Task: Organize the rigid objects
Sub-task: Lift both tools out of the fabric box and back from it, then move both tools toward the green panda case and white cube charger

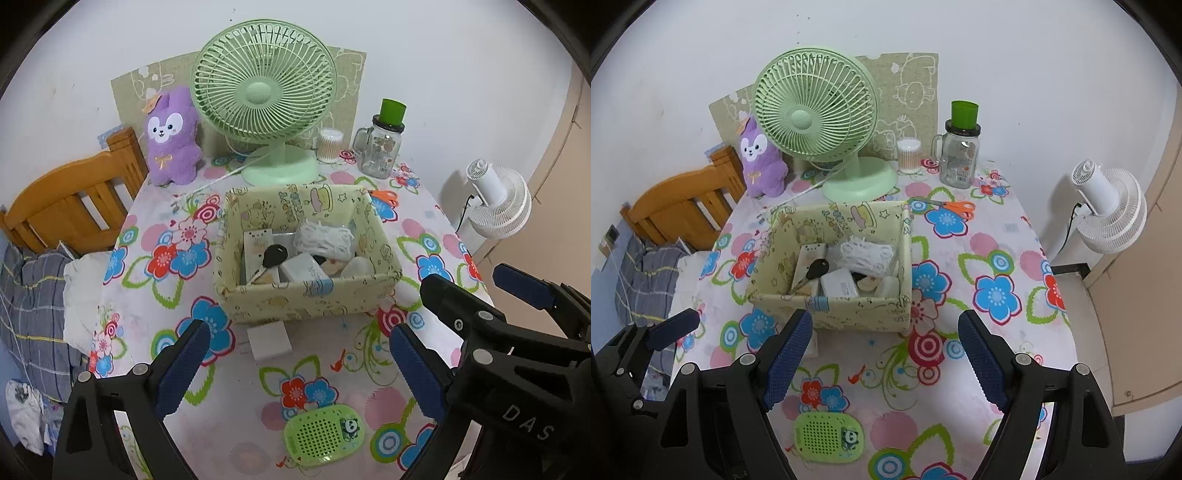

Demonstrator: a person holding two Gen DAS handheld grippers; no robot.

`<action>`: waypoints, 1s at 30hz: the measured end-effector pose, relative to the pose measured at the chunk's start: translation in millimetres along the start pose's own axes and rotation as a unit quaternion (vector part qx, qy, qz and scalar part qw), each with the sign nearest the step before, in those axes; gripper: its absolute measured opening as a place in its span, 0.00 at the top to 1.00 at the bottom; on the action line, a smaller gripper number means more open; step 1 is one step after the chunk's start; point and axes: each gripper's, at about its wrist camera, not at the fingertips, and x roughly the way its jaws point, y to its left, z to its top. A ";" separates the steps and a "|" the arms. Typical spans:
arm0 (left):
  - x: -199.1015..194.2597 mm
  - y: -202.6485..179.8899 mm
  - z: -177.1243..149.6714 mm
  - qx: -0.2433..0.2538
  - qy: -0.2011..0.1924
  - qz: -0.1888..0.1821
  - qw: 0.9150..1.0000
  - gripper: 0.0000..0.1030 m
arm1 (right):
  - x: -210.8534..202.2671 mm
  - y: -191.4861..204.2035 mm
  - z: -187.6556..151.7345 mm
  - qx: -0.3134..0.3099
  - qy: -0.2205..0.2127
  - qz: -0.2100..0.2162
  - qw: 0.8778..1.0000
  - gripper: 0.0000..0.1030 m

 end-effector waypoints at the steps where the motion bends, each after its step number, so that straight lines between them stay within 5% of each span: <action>1: 0.0 -1.1 -1.8 0.000 0.000 0.001 1.000 0.04 | -0.3 -0.9 -2.3 -0.001 0.000 0.000 1.000 0.19; 30: 33.5 -5.2 -62.4 -0.080 0.045 0.024 0.995 0.02 | 37.8 -14.7 -49.7 -0.046 0.050 0.037 0.997 0.19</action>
